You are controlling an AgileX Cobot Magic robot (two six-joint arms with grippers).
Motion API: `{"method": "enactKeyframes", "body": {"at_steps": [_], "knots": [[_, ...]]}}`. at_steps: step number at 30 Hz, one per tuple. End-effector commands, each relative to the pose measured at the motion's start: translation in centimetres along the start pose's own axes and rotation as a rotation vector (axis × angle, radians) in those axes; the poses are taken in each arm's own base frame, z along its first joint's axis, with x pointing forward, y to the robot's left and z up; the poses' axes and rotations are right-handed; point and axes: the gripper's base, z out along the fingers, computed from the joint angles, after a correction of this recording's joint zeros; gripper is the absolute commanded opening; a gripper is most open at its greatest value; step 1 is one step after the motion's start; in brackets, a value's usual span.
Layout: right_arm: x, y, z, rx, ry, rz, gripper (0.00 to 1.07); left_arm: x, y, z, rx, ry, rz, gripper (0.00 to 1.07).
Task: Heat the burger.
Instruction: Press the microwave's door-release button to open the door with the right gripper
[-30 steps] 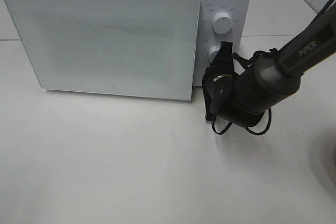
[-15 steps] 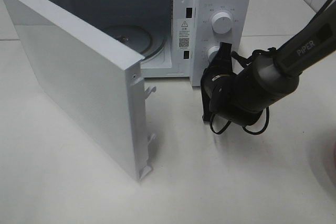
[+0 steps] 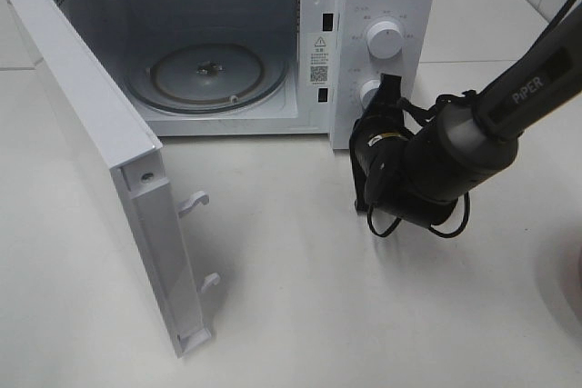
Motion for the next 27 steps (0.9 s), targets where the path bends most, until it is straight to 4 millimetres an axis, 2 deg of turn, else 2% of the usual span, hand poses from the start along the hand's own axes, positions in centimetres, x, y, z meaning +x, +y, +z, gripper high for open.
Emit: {"method": "enactKeyframes", "body": {"at_steps": [1,15,23,27], "knots": [[1.0,2.4,-0.5,-0.120,0.069,-0.035,0.00,0.1,-0.1,-0.1,0.008,-0.026,0.003,0.86],[0.4,1.4,-1.9,0.031,0.097,-0.086,0.00,0.1,-0.1,-0.1,0.008,-0.026,0.003,0.86],[-0.2,1.3,-3.4,0.097,0.120,-0.174,0.00,0.1,-0.1,-0.1,0.008,-0.026,0.003,0.86],[-0.9,1.0,-4.7,0.159,0.143,-0.257,0.01,0.1,-0.1,-0.1,0.008,-0.026,0.003,0.86]]}}
